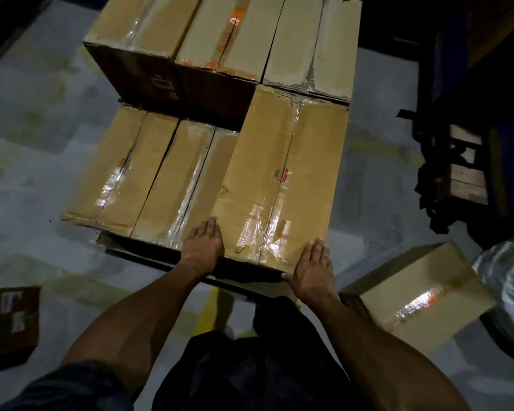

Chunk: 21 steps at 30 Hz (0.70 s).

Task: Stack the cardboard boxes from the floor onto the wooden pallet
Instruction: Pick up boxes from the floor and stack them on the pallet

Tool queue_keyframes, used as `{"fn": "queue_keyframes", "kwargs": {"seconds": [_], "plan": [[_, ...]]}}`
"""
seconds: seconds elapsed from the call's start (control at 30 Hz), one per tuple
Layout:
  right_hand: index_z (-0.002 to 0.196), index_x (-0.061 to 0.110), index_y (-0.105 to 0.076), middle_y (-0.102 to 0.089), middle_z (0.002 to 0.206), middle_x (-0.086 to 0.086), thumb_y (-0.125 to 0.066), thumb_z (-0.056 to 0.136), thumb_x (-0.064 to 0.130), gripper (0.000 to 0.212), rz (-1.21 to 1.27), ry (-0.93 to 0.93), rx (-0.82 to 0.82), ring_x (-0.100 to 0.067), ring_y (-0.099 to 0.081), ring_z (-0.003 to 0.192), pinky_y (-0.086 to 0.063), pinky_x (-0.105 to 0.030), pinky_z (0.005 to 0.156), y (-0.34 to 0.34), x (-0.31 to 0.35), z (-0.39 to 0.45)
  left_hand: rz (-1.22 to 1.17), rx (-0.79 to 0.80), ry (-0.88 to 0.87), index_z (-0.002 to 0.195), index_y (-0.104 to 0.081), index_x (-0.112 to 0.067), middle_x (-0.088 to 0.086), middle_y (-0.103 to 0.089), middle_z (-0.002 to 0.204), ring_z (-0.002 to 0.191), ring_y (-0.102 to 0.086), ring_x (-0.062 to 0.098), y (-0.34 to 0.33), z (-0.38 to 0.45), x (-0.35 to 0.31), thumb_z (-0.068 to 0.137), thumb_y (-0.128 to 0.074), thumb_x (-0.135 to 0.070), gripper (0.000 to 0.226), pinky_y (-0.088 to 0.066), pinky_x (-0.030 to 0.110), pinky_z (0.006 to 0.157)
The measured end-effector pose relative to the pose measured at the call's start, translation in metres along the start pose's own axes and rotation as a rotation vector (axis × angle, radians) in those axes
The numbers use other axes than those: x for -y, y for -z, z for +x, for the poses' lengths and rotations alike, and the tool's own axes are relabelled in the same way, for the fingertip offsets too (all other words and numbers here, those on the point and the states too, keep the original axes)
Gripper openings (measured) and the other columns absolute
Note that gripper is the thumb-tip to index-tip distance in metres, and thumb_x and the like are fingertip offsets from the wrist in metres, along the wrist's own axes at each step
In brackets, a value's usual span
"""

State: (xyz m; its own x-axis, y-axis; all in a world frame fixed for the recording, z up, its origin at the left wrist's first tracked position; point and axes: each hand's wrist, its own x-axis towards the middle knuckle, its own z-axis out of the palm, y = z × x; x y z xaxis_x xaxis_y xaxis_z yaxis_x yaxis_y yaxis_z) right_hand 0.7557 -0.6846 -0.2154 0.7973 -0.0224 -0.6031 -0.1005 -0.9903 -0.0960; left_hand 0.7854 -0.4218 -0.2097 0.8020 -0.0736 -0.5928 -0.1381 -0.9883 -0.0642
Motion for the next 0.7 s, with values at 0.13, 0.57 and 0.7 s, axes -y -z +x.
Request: {"fn": "queue_keyframes", "kwargs": {"seconds": [0.13, 0.57, 0.7], "plan": [[0.159, 0.001, -0.004, 0.006, 0.166, -0.023, -0.051, 0.097, 0.056, 0.094, 0.043, 0.002, 0.029, -0.040, -0.004, 0.153, -0.015, -0.046, 0.122, 0.013, -0.002, -0.004, -0.179, -0.012, 0.124, 0.153, -0.029, -0.005, 0.015, -0.020, 0.165, 0.149, -0.022, 0.035, 0.008, -0.017, -0.012, 0.099, -0.044, -0.031, 0.062, -0.028, 0.047, 0.118], [0.145, 0.008, -0.043, -0.045, 0.145, -0.015, -0.050, 0.100, 0.044, 0.058, 0.481, -0.263, -0.193, -0.035, -0.043, 0.133, -0.038, -0.041, 0.107, -0.038, -0.016, -0.127, -0.514, -0.197, -0.061, 0.139, -0.050, -0.009, 0.015, -0.055, 0.140, 0.129, -0.049, 0.032, -0.013, -0.113, -0.023, 0.099, -0.054, -0.036, 0.048, -0.044, 0.041, 0.102], [0.143, 0.005, -0.045, -0.047, 0.144, -0.019, -0.054, 0.098, 0.041, 0.058, 0.581, -0.359, -0.262, -0.037, -0.045, 0.131, -0.040, -0.042, 0.106, -0.074, -0.027, -0.183, -0.591, -0.187, -0.152, 0.139, -0.053, -0.008, 0.013, -0.058, 0.138, 0.127, -0.054, 0.030, -0.023, -0.137, -0.034, 0.099, -0.058, -0.034, 0.048, -0.047, 0.042, 0.103]]}}
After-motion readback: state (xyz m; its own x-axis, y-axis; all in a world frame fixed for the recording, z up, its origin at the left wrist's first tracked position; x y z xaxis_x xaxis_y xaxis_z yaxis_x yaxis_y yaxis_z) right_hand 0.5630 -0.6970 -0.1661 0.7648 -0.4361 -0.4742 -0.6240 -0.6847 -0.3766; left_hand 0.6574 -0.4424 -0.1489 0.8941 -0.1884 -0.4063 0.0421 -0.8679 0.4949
